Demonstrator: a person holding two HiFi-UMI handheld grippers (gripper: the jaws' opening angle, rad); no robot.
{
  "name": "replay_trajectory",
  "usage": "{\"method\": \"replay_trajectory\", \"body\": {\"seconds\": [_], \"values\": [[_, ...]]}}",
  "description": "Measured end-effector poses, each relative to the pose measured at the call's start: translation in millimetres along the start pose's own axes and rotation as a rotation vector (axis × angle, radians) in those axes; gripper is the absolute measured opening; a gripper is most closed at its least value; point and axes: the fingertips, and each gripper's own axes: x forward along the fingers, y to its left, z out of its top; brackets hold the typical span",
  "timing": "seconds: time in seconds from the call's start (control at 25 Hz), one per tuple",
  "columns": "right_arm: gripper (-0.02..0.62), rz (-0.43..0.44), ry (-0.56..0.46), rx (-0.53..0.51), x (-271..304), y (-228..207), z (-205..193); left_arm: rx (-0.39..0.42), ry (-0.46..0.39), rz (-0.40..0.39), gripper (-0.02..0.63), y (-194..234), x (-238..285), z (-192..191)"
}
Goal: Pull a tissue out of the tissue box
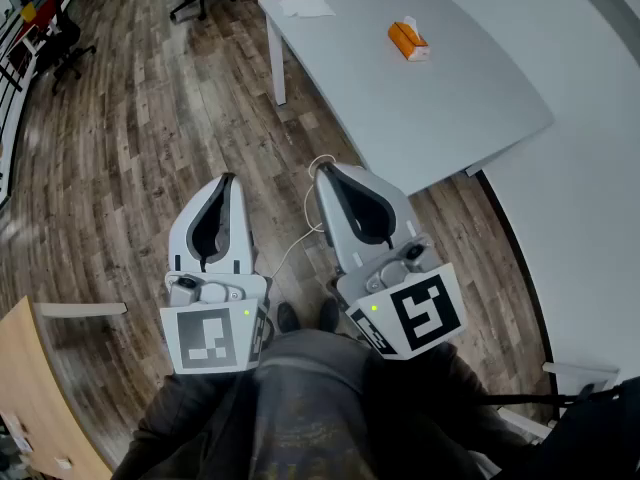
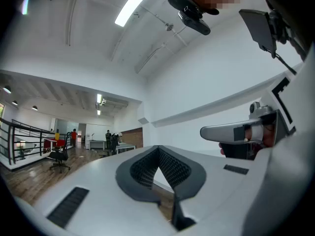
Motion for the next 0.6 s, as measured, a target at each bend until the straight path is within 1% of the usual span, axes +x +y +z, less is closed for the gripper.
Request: {"method": "replay_trajectory", "body": {"seconds": [0.24, 0.48, 0.6], "values": [[0.000, -0.014, 0.006, -0.003, 13.9, 1.7, -3.6, -0.009, 0.001, -0.005, 0.000, 13.9, 6.2, -3.5], [0.000, -0.037, 0.016, 0.006, 30.3, 6.6, -13.2, -0.031, 0.015, -0.024, 0.000, 29.8, 12.6, -14.8], [0.003, -0.092, -0.001, 0.003, 28.7, -1.1, -11.1, -0.048, 0.045, -0.015, 0.000, 38.1, 17.1, -23.3]]}}
